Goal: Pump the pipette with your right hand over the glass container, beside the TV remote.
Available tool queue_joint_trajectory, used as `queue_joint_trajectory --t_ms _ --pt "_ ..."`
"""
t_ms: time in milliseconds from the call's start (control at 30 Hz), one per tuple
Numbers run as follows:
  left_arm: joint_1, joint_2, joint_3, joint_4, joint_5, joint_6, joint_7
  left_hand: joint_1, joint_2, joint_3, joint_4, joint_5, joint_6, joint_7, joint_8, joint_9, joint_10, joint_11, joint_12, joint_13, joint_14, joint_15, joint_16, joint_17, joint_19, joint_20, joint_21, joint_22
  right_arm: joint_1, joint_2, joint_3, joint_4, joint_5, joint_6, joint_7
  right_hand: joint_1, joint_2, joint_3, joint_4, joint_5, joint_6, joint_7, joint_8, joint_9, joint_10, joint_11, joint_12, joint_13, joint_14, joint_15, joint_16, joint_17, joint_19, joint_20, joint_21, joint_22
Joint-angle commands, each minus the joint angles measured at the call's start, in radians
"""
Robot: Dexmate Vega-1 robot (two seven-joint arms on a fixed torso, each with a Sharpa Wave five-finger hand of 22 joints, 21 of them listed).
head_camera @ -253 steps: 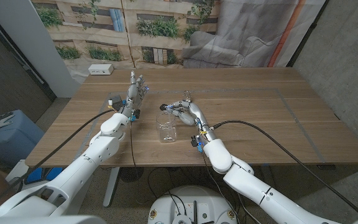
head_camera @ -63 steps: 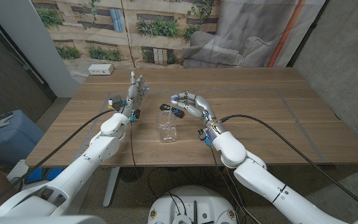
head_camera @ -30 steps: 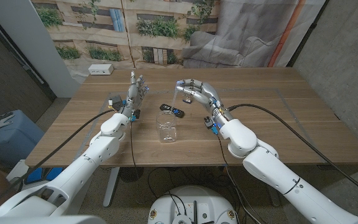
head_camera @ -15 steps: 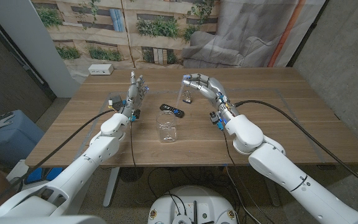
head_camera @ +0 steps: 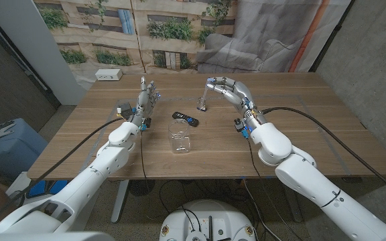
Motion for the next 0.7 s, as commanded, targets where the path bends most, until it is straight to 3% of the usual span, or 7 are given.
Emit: queue_joint_trajectory --t_ms 33,700 --pt "0.0 0.001 0.0 -0.002 0.0 0.001 0.0 0.004 0.041 -0.01 0.0 0.005 -0.001 -0.006 0.006 0.002 -0.001 -0.003 0.004 0.006 -0.009 -0.115 0.006 0.002 -0.006 -0.088 0.005 0.002 -0.047 -0.037 0.038 -0.012 -0.036 0.005 -0.03 -0.002 0.006 0.005 -0.008 0.009 0.006 0.008 -0.001 0.004 -0.004 -0.002 0.004 0.003 -0.004 -0.148 -0.001 0.003 0.002 0.005 -0.002 0.005" --pt "0.0 0.0 0.0 -0.002 0.0 0.001 0.001 0.004 0.041 -0.01 0.0 0.006 -0.001 -0.006 0.006 0.002 -0.001 -0.002 0.004 0.006 -0.009 -0.115 0.006 0.002 -0.007 -0.089 0.005 0.002 -0.08 -0.067 0.023 -0.005 -0.125 -0.049 -0.057 -0.002 0.008 0.005 -0.01 0.011 0.005 0.007 -0.005 0.004 -0.006 -0.002 0.004 0.004 -0.005 -0.146 0.0 0.003 0.0 0.001 -0.002 0.005"
